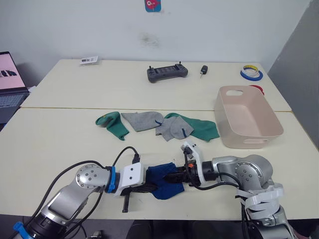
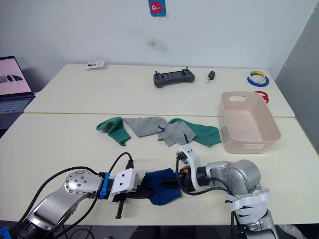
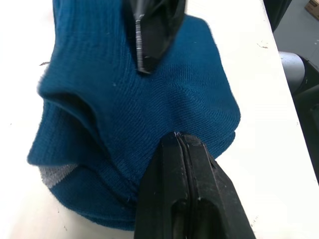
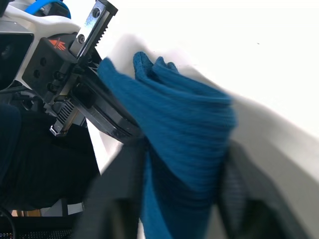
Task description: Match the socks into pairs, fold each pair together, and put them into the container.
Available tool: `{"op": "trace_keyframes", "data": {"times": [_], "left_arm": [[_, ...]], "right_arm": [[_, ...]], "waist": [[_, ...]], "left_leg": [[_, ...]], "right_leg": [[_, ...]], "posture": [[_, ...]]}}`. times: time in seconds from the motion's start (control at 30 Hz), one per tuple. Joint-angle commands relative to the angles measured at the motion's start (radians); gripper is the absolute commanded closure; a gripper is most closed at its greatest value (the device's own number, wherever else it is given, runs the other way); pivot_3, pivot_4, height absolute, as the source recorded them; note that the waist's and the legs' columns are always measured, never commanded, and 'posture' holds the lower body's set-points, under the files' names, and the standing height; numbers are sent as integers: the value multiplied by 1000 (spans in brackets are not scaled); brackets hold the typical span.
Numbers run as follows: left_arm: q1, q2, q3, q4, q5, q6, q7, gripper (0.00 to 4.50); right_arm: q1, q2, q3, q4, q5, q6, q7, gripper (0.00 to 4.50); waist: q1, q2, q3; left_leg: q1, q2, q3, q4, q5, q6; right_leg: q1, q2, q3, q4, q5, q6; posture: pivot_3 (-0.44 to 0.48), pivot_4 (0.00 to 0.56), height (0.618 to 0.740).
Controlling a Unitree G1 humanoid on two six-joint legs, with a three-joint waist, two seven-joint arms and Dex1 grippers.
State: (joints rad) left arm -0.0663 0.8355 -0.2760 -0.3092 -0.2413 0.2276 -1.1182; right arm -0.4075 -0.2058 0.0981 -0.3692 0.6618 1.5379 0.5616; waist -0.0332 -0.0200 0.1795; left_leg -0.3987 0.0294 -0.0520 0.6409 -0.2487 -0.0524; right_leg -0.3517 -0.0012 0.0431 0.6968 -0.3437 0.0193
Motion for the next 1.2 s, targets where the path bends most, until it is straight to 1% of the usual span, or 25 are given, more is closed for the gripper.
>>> {"op": "trace_keyframes", "data": {"times": [0.03,0.1,0.2,0.33,0.37,0.43,0.5,0.53,0.6,0.67,0.7,0.77,0.83,0.93,1.0,1.03,1.1,1.17,1.2], "left_arm": [[30,-2,-6,43,40,14,21,4500],[36,-10,13,32,17,24,27,4500],[48,-19,55,-3,-47,48,21,4500],[42,-37,156,-70,-194,163,45,4500],[29,-33,179,-78,-218,194,48,4327],[-19,-13,229,-100,-291,270,40,3900],[-90,-13,277,-115,-377,358,52,3279],[-150,-14,296,-121,-427,412,62,2961],[-239,-17,311,-130,-484,485,79,2298],[-324,-29,303,-132,-520,537,93,1670],[-372,-36,287,-128,-525,555,94,1330],[-430,-46,265,-119,-528,578,91,630],[-484,-59,235,-104,-512,586,85,21],[-558,-85,189,-75,-483,570,67,0],[-590,-93,167,-64,-474,565,52,0],[-597,-95,163,-62,-472,565,47,0],[-609,-98,162,-60,-480,570,38,0],[-615,-103,160,-59,-482,570,36,0],[-618,-105,159,-59,-481,570,36,0]], "right_arm": [[-12,6,-13,-19,34,-1,0,3918],[-12,-6,-5,-31,36,-11,3,4452],[-16,-34,-4,-64,43,-34,10,4483],[-19,-120,16,-123,30,-131,28,4483],[-18,-148,22,-142,24,-162,36,4483],[-6,-204,8,-202,38,-195,49,4483],[12,-253,-19,-260,60,-220,64,4483],[24,-282,-55,-299,84,-224,76,4483],[41,-321,-114,-349,127,-226,90,4483],[52,-355,-191,-382,181,-224,99,4483],[59,-380,-252,-399,217,-225,108,4483],[69,-414,-328,-414,271,-228,109,4483],[74,-439,-419,-409,338,-221,90,4483],[79,-492,-556,-389,416,-221,45,4483],[61,-546,-649,-343,426,-230,6,4483],[57,-569,-672,-327,432,-236,-5,4483],[47,-675,-697,-259,337,-310,18,4483],[54,-778,-665,-185,205,-439,62,4483],[60,-807,-646,-161,164,-489,79,4483]], "waist": [[0,0,0],[0,0,0],[0,0,0],[0,0,1],[0,0,1],[2,-1,3],[3,-2,3],[3,-2,3],[5,-3,4],[3,-3,4],[2,-3,4],[0,-4,4],[0,-4,5],[3,-4,5],[3,-4,5],[2,-4,5],[1,-3,6],[1,-2,6],[2,-3,6]], "left_leg": [[0,0,0,0,0,0],[0,0,0,0,0,0],[0,0,0,0,0,0],[-2,0,0,0,0,0],[-2,0,0,0,0,0],[-2,0,-1,0,0,0],[-3,0,-1,0,0,0],[-3,0,-2,0,0,0],[-4,-1,-2,0,0,0],[-4,-2,-1,1,0,0],[-3,-2,0,1,0,0],[-4,-2,1,1,0,0],[-3,-2,2,1,0,0],[-3,-1,1,1,0,0],[-3,-1,1,1,0,0],[-3,-2,2,1,0,0],[-3,-2,3,1,0,0],[-3,-2,4,1,0,0],[-3,-2,4,1,0,0]], "right_leg": [[0,0,0,0,0,0],[0,0,0,0,0,0],[0,0,0,0,0,0],[-1,0,0,0,0,0],[-1,0,0,0,0,0],[-1,0,-1,0,0,0],[-1,0,-2,0,0,0],[-1,0,-2,0,0,0],[-1,0,-3,-1,0,0],[-1,1,-2,-1,0,0],[-1,1,-2,-1,0,1],[-1,1,-2,-2,0,1],[-1,2,-2,-2,0,0],[-1,3,-1,-1,0,0],[-1,3,0,-1,0,0],[-1,3,0,-1,0,0],[-1,3,0,-1,0,0],[-1,3,0,-2,0,0],[-1,3,0,-2,0,0]], "posture": [[0,150,740],[0,150,740],[0,150,740],[0,150,740],[0,150,740],[0,150,740],[0,150,740],[0,150,740],[0,150,740],[0,150,740],[0,150,740],[0,150,740],[0,150,740],[0,150,740],[0,150,740],[0,150,740],[0,150,740],[0,150,740],[0,150,740]]}}
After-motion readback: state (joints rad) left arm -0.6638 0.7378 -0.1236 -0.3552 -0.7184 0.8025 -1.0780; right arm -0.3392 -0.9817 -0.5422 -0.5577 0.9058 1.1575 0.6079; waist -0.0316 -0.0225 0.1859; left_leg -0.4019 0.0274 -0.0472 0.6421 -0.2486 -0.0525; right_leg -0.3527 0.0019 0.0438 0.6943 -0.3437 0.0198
